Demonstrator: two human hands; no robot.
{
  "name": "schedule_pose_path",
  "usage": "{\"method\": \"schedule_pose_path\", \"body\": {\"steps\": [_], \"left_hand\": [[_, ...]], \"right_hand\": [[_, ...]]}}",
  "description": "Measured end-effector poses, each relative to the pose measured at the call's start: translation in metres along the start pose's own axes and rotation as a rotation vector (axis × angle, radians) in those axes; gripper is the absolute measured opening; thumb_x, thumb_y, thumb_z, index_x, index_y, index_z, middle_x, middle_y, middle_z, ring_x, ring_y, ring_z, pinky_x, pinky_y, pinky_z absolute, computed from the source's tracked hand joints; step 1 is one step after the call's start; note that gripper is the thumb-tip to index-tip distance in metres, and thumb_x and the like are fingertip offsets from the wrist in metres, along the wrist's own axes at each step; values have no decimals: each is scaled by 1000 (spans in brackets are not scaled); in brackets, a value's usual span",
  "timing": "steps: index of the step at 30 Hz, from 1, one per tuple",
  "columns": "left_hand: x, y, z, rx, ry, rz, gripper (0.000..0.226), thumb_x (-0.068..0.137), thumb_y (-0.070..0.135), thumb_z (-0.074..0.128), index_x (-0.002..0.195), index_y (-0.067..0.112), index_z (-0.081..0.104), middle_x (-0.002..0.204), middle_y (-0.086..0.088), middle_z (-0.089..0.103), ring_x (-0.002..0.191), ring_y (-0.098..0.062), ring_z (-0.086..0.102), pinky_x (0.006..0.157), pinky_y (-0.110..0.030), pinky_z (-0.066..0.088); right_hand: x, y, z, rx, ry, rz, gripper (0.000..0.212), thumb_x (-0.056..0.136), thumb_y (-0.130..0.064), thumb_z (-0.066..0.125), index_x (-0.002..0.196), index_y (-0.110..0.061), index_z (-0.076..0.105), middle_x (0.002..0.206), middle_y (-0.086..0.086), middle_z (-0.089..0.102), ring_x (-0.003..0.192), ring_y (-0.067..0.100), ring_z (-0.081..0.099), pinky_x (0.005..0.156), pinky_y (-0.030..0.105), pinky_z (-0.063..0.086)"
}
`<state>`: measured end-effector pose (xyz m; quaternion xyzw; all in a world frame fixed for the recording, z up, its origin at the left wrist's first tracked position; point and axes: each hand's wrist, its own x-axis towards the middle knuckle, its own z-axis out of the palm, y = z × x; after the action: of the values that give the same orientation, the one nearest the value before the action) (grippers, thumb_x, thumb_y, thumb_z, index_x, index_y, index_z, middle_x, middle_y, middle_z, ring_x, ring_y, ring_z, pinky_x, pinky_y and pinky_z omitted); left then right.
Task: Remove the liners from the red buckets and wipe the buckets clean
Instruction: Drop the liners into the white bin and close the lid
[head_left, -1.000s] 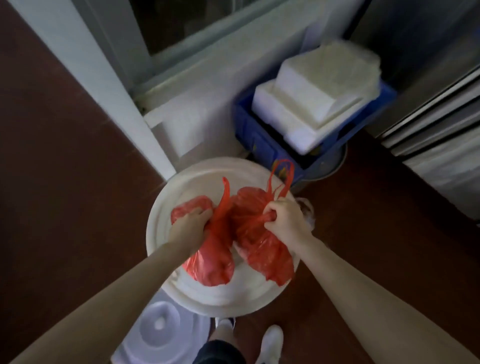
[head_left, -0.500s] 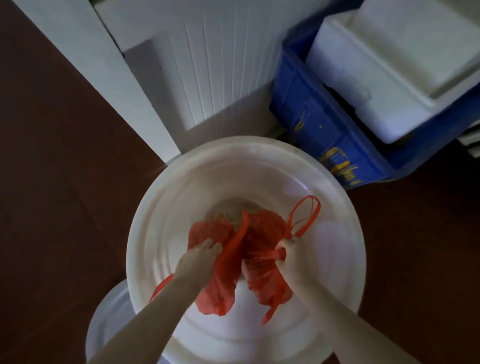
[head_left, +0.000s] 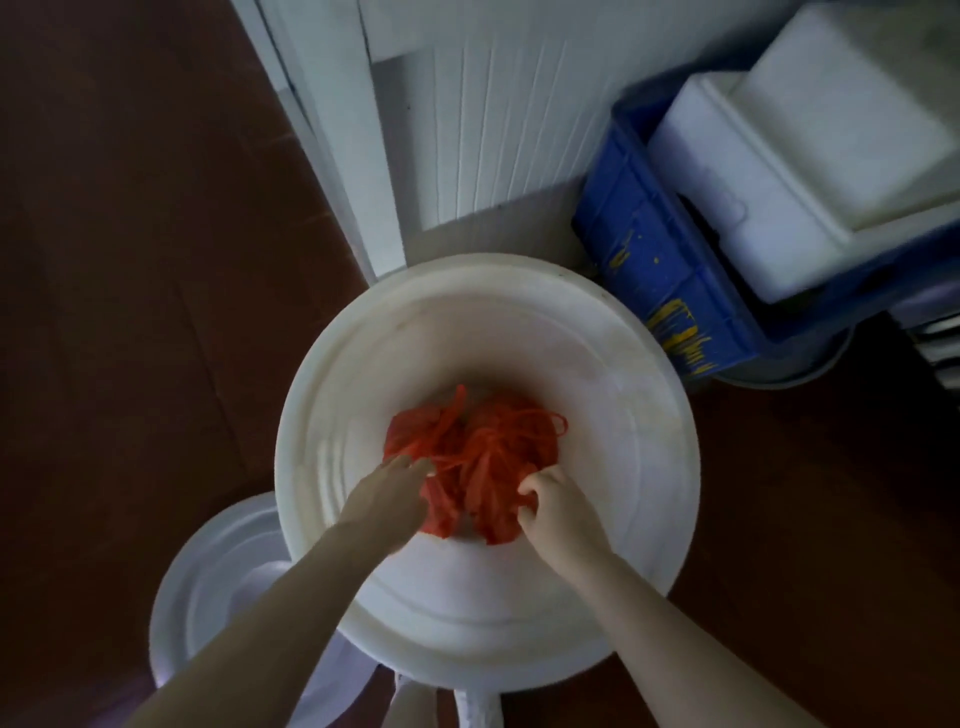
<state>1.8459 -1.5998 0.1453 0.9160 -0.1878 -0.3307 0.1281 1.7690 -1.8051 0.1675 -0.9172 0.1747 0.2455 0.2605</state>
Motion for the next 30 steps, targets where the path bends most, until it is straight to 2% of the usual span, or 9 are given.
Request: {"method": "schedule_pose_path", "body": {"steps": [8, 13, 16, 21, 25, 30], "left_hand": [[-129, -40, 18, -341, 258, -316, 32, 90, 15, 59, 121, 20, 59, 108, 1, 62, 89, -13, 58, 83, -31, 52], [-201, -84, 45, -402, 372, -445, 34, 91, 14, 58, 124, 24, 57, 115, 2, 60, 86, -10, 60, 71, -26, 52], [-239, -114, 69, -459, 399, -533, 40, 91, 17, 57, 129, 30, 53, 122, 7, 56, 79, -4, 54, 60, -15, 41], [-287, -153, 116, -520, 448, -671, 47, 91, 22, 61, 136, 28, 48, 132, 6, 48, 95, -15, 60, 71, -25, 47], [-310, -177, 167, -568, 441, -736, 51, 92, 26, 59, 141, 29, 43, 139, 9, 42, 117, -17, 51, 88, -30, 49], [-318, -215, 240, -626, 438, -778, 53, 93, 28, 58, 143, 30, 41, 141, 10, 40, 122, -16, 47, 95, -31, 48]], "right_hand": [[-67, -37, -3, -122, -52, -312, 26, 95, -24, 54, 120, -20, 60, 124, -4, 52, 114, 15, 51, 96, 26, 43], [-85, -92, 16, -185, -20, -552, 26, 94, -24, 53, 118, -21, 60, 120, -4, 55, 114, 16, 50, 98, 30, 42], [-93, -132, 49, -230, -31, -676, 28, 93, -25, 51, 120, -22, 59, 119, -4, 55, 113, 16, 51, 96, 30, 42], [-104, -181, 133, -346, -129, -856, 34, 95, -26, 50, 128, -24, 55, 126, -7, 54, 117, 14, 48, 99, 26, 39], [-113, -191, 208, -424, -272, -886, 37, 96, -26, 51, 133, -23, 51, 130, -6, 51, 119, 16, 47, 99, 30, 41], [-102, -191, 296, -537, -380, -885, 43, 96, -27, 52, 138, -22, 46, 133, -4, 48, 123, 17, 45, 100, 32, 41]]}}
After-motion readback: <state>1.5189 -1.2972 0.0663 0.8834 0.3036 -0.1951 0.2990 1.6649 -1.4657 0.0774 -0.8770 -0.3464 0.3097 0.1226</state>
